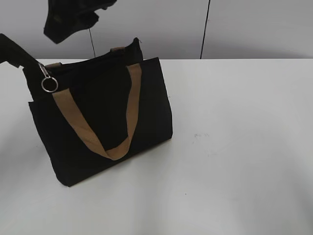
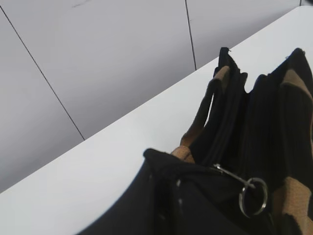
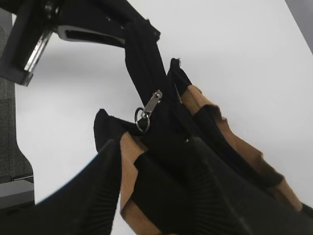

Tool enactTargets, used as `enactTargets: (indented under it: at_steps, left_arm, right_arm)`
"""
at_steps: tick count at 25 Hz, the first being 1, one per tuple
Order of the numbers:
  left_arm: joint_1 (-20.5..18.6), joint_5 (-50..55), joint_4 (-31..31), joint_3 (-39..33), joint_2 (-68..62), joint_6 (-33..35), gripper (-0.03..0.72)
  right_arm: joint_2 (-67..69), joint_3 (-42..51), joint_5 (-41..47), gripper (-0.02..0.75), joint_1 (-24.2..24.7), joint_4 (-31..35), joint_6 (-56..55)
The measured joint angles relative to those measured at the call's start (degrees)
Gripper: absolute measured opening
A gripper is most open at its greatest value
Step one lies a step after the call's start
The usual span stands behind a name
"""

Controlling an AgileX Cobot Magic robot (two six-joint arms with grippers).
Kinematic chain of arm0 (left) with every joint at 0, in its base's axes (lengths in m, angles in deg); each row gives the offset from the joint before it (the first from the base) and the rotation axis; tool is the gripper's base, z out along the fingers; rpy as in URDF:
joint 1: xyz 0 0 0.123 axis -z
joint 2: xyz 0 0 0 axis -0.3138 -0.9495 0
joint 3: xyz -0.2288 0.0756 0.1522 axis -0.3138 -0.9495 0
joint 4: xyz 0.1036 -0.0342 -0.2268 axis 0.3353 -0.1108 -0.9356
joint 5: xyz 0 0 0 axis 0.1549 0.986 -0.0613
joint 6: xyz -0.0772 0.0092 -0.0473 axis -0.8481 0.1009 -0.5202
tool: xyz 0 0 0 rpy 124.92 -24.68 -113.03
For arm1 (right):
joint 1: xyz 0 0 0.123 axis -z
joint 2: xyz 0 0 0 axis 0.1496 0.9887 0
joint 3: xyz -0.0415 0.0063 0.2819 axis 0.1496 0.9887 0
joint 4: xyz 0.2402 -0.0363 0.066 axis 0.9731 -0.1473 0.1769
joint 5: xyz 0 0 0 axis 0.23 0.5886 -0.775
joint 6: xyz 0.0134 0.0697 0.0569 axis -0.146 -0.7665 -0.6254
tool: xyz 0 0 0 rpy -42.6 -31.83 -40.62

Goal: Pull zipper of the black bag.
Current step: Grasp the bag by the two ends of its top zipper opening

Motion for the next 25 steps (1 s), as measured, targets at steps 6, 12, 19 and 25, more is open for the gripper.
enactTargets:
  at_steps: [6,12,19,25]
  left_arm:
    - [0.0,0.0,0.0,0.0,0.0,0.0,0.009]
    - [0.0,0.0,0.0,0.0,0.0,0.0,0.009]
    - [0.0,0.0,0.0,0.0,0.0,-0.17,0.009]
    - [0.0,0.0,0.0,0.0,0.0,-0.17,0.009]
  right_arm:
    - [4.97,-2.74,-0.01,0.337,-1.23,0.42,2.26]
    - [8.05,-2.87,-0.33,0.337,-2.98,0.66,2.78]
    - [10.39,-2.87,-2.35,0.337,-2.98,0.72,2.83]
    - [11.82,-2.87,-2.48,0.336,-2.98,0.33,2.96]
